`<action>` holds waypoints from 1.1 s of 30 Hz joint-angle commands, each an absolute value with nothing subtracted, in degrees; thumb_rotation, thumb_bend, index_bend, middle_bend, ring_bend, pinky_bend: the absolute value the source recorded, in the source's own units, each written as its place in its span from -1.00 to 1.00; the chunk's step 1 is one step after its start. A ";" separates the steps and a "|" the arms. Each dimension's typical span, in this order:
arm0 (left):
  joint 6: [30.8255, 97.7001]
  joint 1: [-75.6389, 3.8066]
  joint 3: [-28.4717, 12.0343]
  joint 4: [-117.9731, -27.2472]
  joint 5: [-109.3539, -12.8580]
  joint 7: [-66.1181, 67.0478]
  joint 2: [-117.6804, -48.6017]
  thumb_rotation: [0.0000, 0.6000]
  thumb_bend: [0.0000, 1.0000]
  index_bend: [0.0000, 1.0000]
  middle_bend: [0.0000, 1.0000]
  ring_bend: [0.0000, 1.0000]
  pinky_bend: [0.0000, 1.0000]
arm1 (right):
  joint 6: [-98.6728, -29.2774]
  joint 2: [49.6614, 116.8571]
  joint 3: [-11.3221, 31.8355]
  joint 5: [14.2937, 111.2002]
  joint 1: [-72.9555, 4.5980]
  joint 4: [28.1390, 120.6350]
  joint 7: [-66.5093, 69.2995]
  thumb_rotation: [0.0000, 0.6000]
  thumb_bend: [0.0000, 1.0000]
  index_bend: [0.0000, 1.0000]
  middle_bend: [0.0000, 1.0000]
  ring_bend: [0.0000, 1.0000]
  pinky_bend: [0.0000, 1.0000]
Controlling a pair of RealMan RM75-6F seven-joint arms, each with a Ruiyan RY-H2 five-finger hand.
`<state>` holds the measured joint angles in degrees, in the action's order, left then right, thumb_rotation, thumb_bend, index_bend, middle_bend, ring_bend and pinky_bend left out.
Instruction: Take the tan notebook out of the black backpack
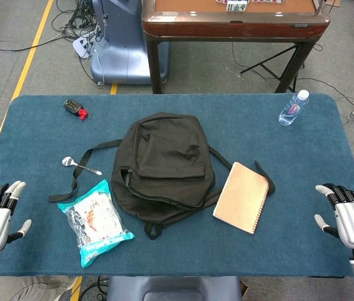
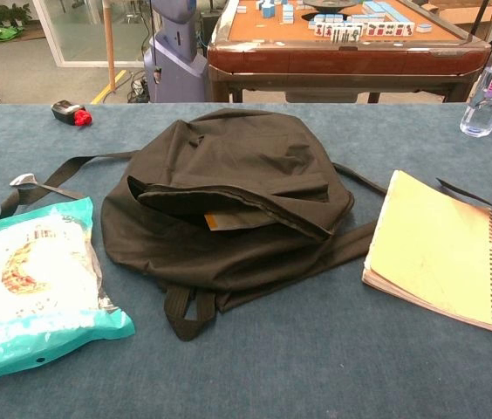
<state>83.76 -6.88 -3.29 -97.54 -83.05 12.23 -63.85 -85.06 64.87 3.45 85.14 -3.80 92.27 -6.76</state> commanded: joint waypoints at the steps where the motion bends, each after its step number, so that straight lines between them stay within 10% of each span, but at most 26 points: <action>1: 84.08 -7.00 -3.71 -97.17 -82.83 12.73 -64.60 1.00 -0.40 -1.00 -0.99 -0.92 -0.91 | -84.83 64.91 3.38 85.12 -3.87 92.27 -6.72 1.00 -0.60 -0.50 -0.54 -0.60 -0.49; 33: 83.54 -7.48 -3.65 -97.32 -82.85 12.56 -64.64 1.00 -0.40 -1.00 -0.99 -0.90 -0.91 | -82.43 64.89 2.90 88.22 -6.18 93.27 -4.13 1.00 -0.60 -0.50 -0.49 -0.59 -0.49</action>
<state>83.57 -7.45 -3.66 -97.32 -82.84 12.55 -64.64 -82.84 64.89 3.00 87.83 -5.79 93.05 -4.47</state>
